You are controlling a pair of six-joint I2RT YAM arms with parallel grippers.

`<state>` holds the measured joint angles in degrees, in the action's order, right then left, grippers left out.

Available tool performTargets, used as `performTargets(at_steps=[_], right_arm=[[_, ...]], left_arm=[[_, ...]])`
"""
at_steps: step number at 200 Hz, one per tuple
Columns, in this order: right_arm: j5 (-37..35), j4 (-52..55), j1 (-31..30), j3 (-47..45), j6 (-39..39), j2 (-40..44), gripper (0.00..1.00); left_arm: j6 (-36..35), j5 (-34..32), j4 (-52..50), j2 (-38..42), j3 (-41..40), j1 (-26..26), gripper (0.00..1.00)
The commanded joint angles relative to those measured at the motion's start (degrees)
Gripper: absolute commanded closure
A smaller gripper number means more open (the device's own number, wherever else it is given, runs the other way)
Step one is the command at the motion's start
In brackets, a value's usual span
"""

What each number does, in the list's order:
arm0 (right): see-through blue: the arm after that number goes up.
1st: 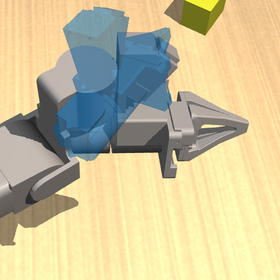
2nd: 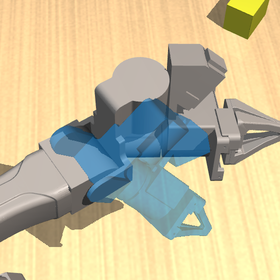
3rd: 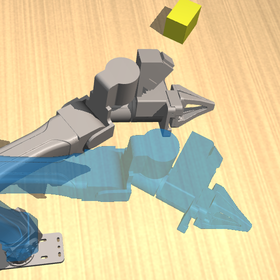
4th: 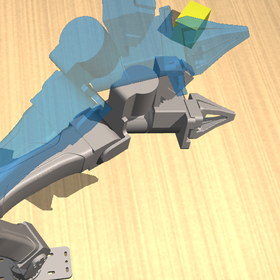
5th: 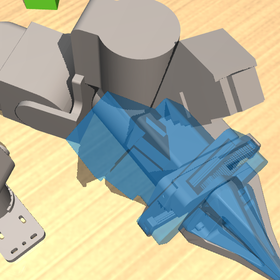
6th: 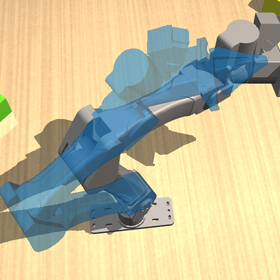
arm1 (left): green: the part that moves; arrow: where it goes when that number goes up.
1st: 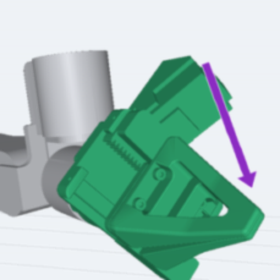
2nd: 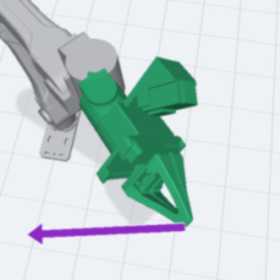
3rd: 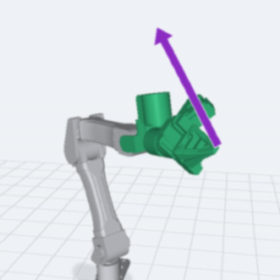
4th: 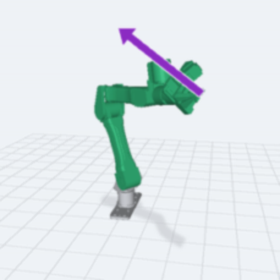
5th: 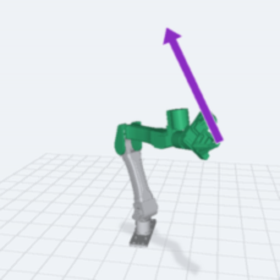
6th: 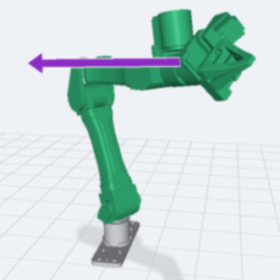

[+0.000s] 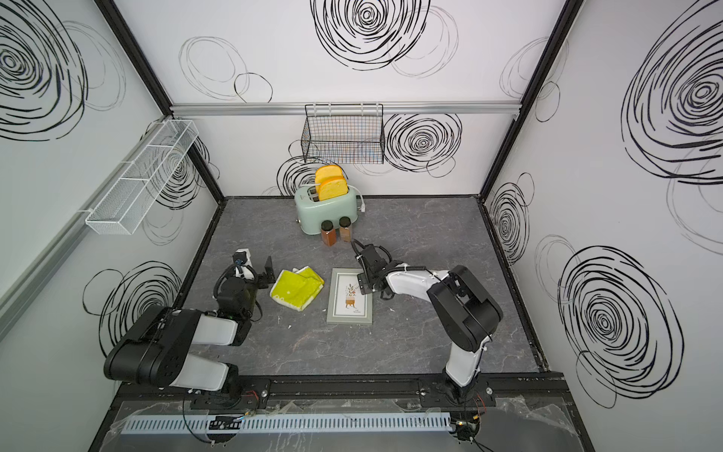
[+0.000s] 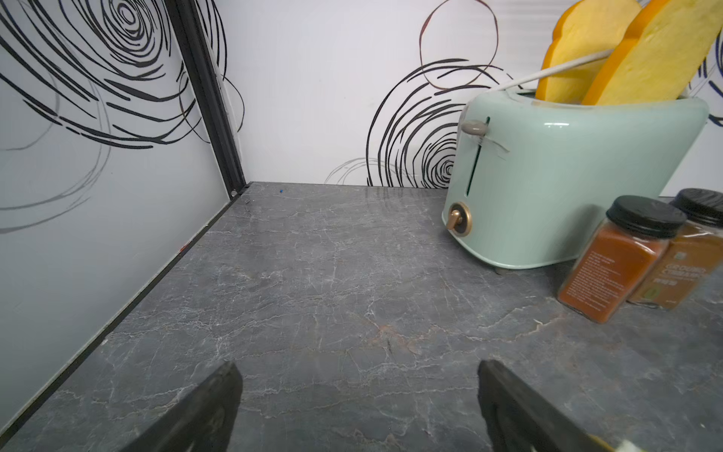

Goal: Wipe the picture frame with a cloth
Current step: Move the picture frame to the center of the board, then reset both arms

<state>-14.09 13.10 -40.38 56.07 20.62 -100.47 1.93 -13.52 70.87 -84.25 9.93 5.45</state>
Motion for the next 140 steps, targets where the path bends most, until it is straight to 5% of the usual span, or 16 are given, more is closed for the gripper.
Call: performTargets(at_steps=[1,48,74,83,118,140], right_arm=[[2.8,-4.0,-0.3,-1.4,-4.0,3.1,0.17],[8.2,-10.5,-0.2,-2.5,-10.7,15.6,0.14],[1.6,-11.8,2.2,-5.6,-12.4,23.5,0.1],[-0.8,-14.1,6.3,-8.7,-12.4,25.8,0.0],[-0.2,-32.2,32.5,-24.4,-6.1,32.6,0.01],[-0.4,-49.1,37.9,-35.3,-9.1,32.1,0.01]], left_arm=[[-0.5,0.2,4.3,0.2,1.1,-0.4,0.02],[-0.5,0.2,4.3,0.3,1.1,-0.4,0.02],[-0.5,0.2,4.3,0.3,1.1,-0.5,0.02],[-0.5,0.2,4.3,0.2,1.1,-0.5,0.02],[-0.6,0.3,4.3,0.2,1.1,-0.4,0.02],[-0.6,0.2,4.4,0.2,1.1,-0.4,0.02]])
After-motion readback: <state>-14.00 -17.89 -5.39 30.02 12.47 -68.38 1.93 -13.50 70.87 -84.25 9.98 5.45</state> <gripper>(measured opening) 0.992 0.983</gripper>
